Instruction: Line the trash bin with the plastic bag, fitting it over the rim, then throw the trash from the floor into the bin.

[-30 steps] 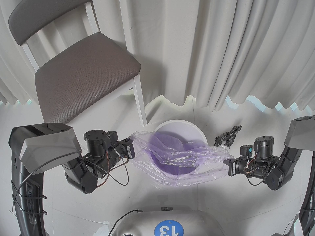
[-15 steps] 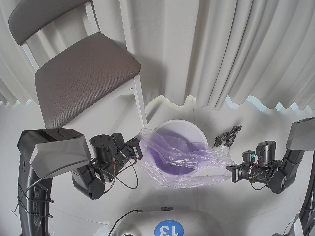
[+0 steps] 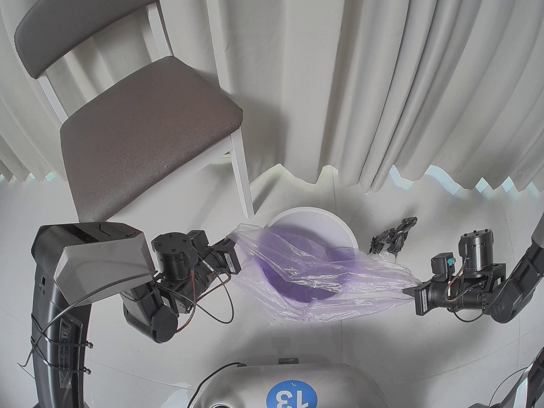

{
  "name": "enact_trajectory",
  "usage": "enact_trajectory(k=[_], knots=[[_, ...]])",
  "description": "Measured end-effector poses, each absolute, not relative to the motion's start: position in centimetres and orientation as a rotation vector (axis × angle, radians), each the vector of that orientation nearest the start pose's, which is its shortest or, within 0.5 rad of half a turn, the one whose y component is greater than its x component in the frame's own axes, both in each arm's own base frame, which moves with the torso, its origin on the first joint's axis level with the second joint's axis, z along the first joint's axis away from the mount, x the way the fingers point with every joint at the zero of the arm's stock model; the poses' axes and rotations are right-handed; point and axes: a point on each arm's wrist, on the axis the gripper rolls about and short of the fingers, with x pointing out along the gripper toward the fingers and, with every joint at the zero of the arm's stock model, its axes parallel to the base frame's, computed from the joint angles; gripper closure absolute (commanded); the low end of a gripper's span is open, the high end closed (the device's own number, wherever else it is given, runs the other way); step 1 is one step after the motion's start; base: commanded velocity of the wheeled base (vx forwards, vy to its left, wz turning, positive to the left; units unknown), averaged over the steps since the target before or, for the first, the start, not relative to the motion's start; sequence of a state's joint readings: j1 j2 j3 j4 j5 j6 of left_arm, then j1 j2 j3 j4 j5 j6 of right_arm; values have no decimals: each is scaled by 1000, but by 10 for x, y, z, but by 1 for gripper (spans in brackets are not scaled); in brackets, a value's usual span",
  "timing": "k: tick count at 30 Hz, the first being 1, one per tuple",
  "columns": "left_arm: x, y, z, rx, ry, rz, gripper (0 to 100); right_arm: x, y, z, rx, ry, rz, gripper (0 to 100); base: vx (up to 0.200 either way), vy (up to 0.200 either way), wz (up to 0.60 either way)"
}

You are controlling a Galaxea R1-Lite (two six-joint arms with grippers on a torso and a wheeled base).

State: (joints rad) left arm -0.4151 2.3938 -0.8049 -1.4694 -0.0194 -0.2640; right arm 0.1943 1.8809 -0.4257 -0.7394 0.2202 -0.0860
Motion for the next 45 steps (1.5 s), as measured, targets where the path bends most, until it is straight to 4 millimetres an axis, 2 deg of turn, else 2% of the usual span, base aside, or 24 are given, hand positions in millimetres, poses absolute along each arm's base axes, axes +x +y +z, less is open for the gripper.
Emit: enact_trajectory(k=[4, 9, 10, 17, 22, 29, 36, 40, 45], knots=[[361, -162, 16, -233, 174, -421, 100, 254, 57, 65, -116, 707, 445, 100, 0, 0, 0], [361, -163, 16, -231, 172, -425, 100, 260, 61, 77, -131, 622, 460, 100, 0, 0, 0], [361, -163, 17, -231, 171, -425, 100, 260, 63, 77, -132, 618, 464, 0, 0, 0, 0], [360, -164, 18, -231, 170, -428, 100, 268, 75, 68, -141, 580, 496, 0, 0, 0, 0], [359, -164, 17, -230, 175, -431, 100, 264, 73, 56, -145, 635, 496, 0, 0, 0, 0], [359, -167, 13, -230, 183, -436, 100, 257, 58, 57, -175, 661, 469, 0, 0, 0, 0], [358, -170, 9, -230, 190, -441, 100, 242, 39, 59, -277, 773, 468, 0, 0, 0, 0], [356, -170, 10, -228, 192, -441, 100, 242, 31, 67, -290, 761, 454, 0, 0, 0, 0], [355, -169, 13, -226, 190, -440, 100, 247, 37, 100, -253, 630, 462, 0, 0, 0, 0]])
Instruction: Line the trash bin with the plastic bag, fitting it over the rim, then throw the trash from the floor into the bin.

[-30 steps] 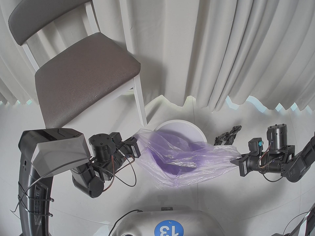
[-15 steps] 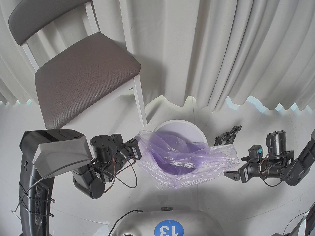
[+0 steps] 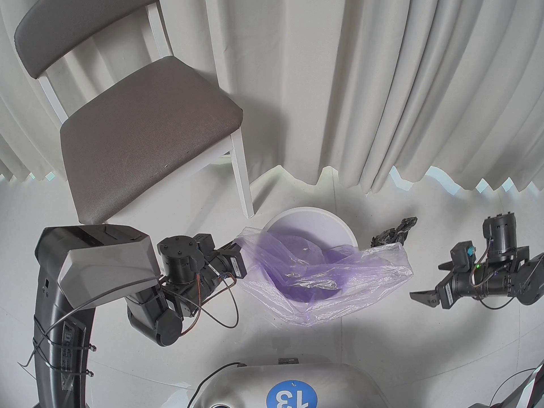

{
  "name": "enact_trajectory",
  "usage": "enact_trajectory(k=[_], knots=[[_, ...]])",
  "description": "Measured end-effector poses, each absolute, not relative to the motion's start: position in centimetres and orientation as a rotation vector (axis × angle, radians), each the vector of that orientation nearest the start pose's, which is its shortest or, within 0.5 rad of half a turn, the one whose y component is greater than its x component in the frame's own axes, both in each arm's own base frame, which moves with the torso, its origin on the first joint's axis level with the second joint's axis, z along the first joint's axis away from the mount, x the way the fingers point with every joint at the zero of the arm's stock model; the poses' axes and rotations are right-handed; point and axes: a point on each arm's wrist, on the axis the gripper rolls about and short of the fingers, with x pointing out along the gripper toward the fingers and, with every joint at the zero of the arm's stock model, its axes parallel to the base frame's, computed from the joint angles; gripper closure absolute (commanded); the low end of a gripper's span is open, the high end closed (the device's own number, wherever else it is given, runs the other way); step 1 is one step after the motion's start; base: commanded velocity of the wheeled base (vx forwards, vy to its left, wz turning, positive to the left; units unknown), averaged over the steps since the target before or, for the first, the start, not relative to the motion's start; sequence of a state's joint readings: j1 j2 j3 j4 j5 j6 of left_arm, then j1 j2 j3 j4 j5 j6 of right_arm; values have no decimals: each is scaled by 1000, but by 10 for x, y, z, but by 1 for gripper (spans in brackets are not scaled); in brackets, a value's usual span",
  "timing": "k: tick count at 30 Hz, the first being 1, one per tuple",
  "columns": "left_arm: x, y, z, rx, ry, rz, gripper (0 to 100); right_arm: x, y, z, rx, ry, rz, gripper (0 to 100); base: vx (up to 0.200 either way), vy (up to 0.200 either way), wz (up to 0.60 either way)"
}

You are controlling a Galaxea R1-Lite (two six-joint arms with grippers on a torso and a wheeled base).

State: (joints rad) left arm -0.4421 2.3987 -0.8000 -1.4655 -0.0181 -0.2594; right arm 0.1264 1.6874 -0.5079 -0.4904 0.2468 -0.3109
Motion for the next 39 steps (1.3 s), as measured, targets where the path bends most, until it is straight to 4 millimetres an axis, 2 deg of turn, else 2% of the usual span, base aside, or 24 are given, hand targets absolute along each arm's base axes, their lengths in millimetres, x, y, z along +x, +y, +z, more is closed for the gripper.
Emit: enact_trajectory(k=[4, 7, 11, 13, 17, 24, 25, 30, 39], knots=[[357, -163, 14, -225, 189, -428, 100, 256, 57, 136, -257, 504, 480, 0, 0, 0, 0], [358, -159, 12, -219, 198, -421, 100, 263, 81, 167, -268, 393, 503, 0, 0, 0, 0], [357, -154, 8, -192, 224, -412, 100, 266, 114, 193, -281, 306, 562, 0, 0, 0, 0], [356, -154, 4, -177, 237, -411, 100, 268, 130, 195, -303, 293, 603, 0, 0, 0, 0], [354, -153, -1, -162, 254, -412, 100, 275, 153, 186, -404, 284, 675, 0, 0, 0, 0], [354, -153, -4, -160, 258, -423, 100, 290, 170, 155, -663, 277, 843, 0, 0, 0, 0], [354, -153, -4, -159, 258, -423, 0, 292, 170, 150, -684, 289, 860, 0, 0, 0, 0], [354, -153, -8, -157, 265, -425, 0, 298, 172, 129, -775, 416, 948, 0, 0, 0, 0], [356, -146, -7, -165, 246, -446, 0, 318, 183, 117, -817, 463, 993, 0, 0, 0, 0]])
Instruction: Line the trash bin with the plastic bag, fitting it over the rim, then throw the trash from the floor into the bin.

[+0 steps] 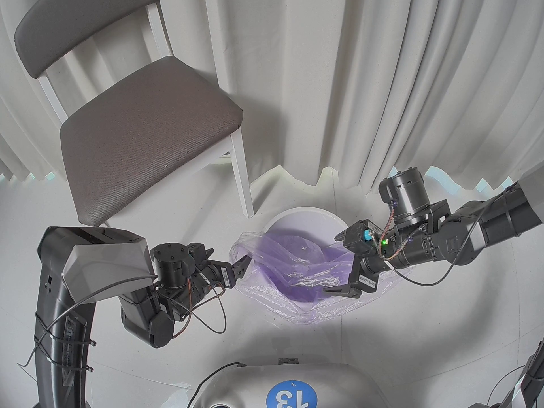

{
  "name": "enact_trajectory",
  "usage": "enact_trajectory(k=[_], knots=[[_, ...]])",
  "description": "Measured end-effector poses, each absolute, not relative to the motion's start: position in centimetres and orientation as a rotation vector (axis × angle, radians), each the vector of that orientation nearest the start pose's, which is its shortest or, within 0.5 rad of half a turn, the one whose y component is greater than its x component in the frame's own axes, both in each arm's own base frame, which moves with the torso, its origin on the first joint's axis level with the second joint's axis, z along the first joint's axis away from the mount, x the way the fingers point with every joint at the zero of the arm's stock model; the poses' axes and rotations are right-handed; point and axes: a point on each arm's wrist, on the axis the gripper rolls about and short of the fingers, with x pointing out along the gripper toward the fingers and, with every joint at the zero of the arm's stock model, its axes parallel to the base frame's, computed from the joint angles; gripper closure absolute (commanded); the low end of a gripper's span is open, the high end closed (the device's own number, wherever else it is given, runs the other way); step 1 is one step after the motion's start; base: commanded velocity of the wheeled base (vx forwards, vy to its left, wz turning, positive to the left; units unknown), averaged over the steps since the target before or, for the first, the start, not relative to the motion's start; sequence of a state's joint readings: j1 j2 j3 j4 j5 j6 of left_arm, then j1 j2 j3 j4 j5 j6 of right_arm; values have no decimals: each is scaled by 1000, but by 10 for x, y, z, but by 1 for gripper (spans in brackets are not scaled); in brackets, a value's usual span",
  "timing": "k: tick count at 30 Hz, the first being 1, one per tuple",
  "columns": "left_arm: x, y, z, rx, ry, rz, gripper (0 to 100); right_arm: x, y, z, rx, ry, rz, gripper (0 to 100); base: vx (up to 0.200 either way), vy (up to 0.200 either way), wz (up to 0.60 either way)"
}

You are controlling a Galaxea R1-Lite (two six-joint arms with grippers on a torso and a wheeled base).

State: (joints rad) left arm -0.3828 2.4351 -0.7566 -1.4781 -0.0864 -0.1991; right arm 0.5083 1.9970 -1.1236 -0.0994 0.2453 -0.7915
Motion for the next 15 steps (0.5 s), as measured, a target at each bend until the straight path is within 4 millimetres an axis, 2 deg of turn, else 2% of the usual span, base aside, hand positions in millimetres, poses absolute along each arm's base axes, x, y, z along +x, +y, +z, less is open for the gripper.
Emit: enact_trajectory(k=[8, 15], knots=[[354, -126, -3, -161, 231, -477, 0, 331, 190, 103, -820, 495, 1002, 0, 0, 0, 0], [351, -111, 11, -146, 210, -485, 0, 339, 188, 91, -815, 527, 996, 0, 0, 0, 0]])
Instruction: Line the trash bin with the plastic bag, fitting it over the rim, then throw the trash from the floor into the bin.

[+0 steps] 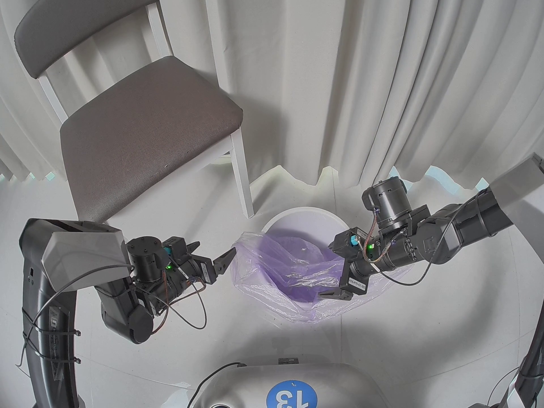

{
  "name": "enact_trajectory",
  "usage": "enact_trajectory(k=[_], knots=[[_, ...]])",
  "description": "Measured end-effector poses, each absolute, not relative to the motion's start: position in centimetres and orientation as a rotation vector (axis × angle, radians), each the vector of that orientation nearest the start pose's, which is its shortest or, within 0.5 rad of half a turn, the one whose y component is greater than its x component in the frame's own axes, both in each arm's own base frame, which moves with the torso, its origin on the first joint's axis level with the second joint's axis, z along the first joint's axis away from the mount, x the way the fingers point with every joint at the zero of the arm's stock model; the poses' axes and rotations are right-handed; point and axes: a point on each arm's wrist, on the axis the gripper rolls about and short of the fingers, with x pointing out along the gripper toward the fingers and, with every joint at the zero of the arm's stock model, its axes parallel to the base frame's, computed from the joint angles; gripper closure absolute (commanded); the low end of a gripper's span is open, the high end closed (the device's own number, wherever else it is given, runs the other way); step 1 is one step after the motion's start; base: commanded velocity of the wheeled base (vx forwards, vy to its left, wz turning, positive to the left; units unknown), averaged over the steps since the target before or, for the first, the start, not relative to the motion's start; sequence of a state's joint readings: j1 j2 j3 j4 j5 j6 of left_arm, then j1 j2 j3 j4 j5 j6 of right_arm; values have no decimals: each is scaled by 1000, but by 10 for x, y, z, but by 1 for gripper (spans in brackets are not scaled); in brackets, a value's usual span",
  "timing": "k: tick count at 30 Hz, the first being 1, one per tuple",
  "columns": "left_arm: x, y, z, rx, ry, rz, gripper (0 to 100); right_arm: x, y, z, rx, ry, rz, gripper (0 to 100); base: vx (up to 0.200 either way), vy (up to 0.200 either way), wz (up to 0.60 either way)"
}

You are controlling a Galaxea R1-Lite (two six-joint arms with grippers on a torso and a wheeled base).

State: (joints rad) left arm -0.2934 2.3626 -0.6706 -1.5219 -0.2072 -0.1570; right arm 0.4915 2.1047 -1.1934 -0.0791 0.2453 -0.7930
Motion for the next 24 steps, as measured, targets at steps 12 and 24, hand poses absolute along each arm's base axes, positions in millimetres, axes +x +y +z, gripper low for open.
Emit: enact_trajectory(k=[12, 24], knots=[[351, -108, 21, -147, 181, -481, 0, 355, 181, 71, -802, 579, 974, 0, 0, 0, 0], [354, -107, 21, -148, 172, -476, 0, 362, 178, 61, -793, 601, 966, 100, 0, 0, 0]])
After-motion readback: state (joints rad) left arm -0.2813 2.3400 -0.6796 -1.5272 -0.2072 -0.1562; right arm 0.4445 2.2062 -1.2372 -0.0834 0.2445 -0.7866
